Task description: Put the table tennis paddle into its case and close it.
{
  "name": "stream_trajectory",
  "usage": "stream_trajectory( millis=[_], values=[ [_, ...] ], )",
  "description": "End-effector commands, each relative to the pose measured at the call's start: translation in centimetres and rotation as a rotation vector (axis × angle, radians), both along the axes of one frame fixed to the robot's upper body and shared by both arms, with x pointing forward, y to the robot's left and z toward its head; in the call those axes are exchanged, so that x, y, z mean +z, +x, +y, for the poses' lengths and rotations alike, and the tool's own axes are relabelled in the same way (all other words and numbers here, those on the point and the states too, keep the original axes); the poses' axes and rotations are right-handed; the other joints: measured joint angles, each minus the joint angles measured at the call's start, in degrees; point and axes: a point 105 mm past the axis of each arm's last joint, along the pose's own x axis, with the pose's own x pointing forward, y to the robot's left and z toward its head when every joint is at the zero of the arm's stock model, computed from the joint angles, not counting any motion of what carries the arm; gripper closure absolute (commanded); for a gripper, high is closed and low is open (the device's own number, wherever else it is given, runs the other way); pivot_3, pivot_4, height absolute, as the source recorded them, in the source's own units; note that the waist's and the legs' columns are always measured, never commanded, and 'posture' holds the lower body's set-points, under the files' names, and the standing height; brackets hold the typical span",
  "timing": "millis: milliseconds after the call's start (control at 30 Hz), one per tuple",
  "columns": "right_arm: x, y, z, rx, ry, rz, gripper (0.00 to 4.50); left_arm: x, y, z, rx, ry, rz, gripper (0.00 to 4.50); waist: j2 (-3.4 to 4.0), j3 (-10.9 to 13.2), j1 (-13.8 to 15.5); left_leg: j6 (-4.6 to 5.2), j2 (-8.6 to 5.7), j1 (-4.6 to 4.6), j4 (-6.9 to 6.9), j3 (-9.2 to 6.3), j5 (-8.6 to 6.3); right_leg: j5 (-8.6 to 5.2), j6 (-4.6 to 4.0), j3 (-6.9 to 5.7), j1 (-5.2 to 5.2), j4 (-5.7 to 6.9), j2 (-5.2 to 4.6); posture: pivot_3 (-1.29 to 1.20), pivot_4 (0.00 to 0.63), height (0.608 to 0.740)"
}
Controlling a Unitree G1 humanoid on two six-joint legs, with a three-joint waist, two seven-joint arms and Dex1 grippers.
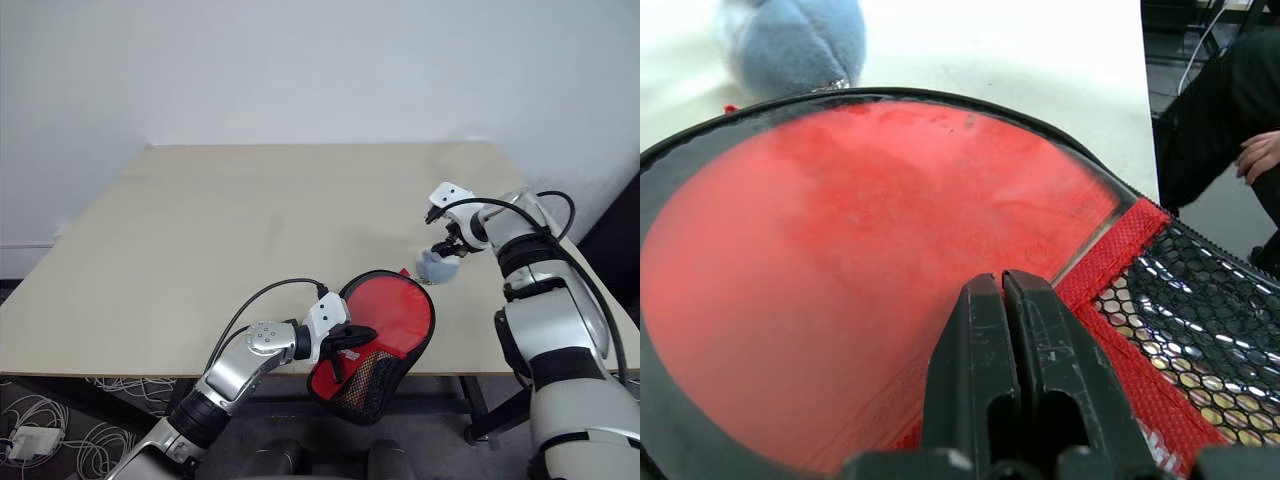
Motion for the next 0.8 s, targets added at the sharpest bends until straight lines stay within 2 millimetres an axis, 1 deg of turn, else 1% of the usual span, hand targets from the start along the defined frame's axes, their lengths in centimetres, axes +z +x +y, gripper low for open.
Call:
stream_trajectory(
  millis=[33, 200, 267, 400, 533, 700, 800],
  values=[
    [0.0, -1.5, -0.7, 0.069, -0.044, 0.072, 1.14, -1.3, 0.3, 0.8, 0.033, 0.059, 0.019, 4.5, 0.0, 0.0, 0.0, 0.0, 0.0, 0.0, 0.0, -0.02, 0.0, 0.0, 0.0, -0.01, 0.01, 0.0, 0.0, 0.0, 0.0, 0.734],
    [-0.2, -2.4, -1.0, 0.083, -0.048, 0.106, 1.14, -1.3, 0.4, 0.8, 0.034, 0.059, 0.019, 4.5, 0.01, -0.02, -0.01, 0.0, 0.02, 0.01, 0.02, 0.0, 0.0, -0.04, 0.07, -0.01, 0.02, 0.0, 0.0, 0.0, 0.0, 0.734],
    [-0.5, -2.8, -0.7, 0.088, -0.037, 0.123, 1.14, -1.3, 0.4, 0.8, 0.035, 0.059, 0.02, 4.5, 0.01, -0.02, 0.0, 0.0, 0.03, 0.01, 0.03, -0.01, 0.0, -0.04, 0.06, 0.0, 0.02, 0.0, -0.01, 0.0, 0.0, 0.734],
    [-1.9, -3.8, 0.4, 0.111, -0.015, 0.166, 1.14, -1.4, 0.4, 0.9, 0.036, 0.06, 0.02, 4.5, -0.02, -0.03, 0.04, -0.01, 0.02, 0.0, 0.04, -0.04, 0.0, -0.04, 0.07, -0.03, 0.03, -0.01, -0.02, 0.0, 0.0, 0.734],
    [-3.1, -4.4, 1.1, 0.12, -0.013, 0.184, 1.14, -1.4, 0.5, 0.9, 0.036, 0.063, 0.017, 4.5, -0.03, -0.04, 0.02, -0.01, 0.03, 0.0, 0.07, -0.06, -0.01, -0.05, 0.08, -0.05, 0.06, -0.01, -0.02, 0.0, 0.0, 0.734],
    [-3.4, -4.4, 1.2, 0.111, -0.01, 0.176, 1.14, -1.3, 0.6, 1.0, 0.039, 0.064, 0.015, 4.5, -0.1, -0.09, 0.02, -0.01, 0.04, 0.02, 0.08, -0.06, -0.01, -0.13, 0.22, -0.07, 0.07, -0.01, -0.01, 0.0, 0.0, 0.734],
    [-2.8, -3.8, 0.8, 0.079, -0.01, 0.142, 1.14, -1.4, 0.6, 1.1, 0.043, 0.065, 0.017, 4.5, -0.11, -0.09, 0.02, -0.01, 0.05, 0.02, 0.08, -0.07, -0.01, -0.13, 0.22, -0.07, 0.07, -0.01, -0.01, 0.0, 0.0, 0.734]
  ],
)
